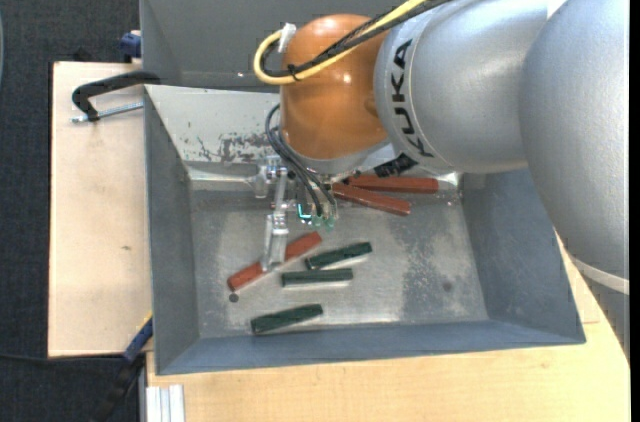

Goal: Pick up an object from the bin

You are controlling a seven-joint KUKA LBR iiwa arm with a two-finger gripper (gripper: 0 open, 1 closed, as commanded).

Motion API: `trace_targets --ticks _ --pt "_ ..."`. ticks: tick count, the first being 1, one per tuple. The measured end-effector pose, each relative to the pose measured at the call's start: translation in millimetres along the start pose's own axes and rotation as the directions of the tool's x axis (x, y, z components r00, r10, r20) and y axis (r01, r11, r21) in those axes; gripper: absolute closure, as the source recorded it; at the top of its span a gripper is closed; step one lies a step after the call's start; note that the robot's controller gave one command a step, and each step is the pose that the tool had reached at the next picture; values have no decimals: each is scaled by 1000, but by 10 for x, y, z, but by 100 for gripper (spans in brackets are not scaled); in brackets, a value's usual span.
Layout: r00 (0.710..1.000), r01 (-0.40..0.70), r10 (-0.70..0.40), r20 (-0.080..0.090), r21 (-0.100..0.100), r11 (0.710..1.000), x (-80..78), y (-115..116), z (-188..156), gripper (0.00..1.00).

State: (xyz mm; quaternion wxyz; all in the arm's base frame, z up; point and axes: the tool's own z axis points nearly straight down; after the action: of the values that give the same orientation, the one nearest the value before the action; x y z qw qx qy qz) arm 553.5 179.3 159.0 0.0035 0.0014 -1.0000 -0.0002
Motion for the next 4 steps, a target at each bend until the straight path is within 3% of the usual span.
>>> trace_targets --ticks 1,2,3,4 --pt "1000 -2 2 8 -2 1000 -21 -7 -43 0" --pt "998 68 -68 13 -2 998 -39 -315 378 0" --pt "985 172 -172 7 0 985 325 -417 886 100" --pt "985 172 -172 7 0 985 326 -417 886 100"
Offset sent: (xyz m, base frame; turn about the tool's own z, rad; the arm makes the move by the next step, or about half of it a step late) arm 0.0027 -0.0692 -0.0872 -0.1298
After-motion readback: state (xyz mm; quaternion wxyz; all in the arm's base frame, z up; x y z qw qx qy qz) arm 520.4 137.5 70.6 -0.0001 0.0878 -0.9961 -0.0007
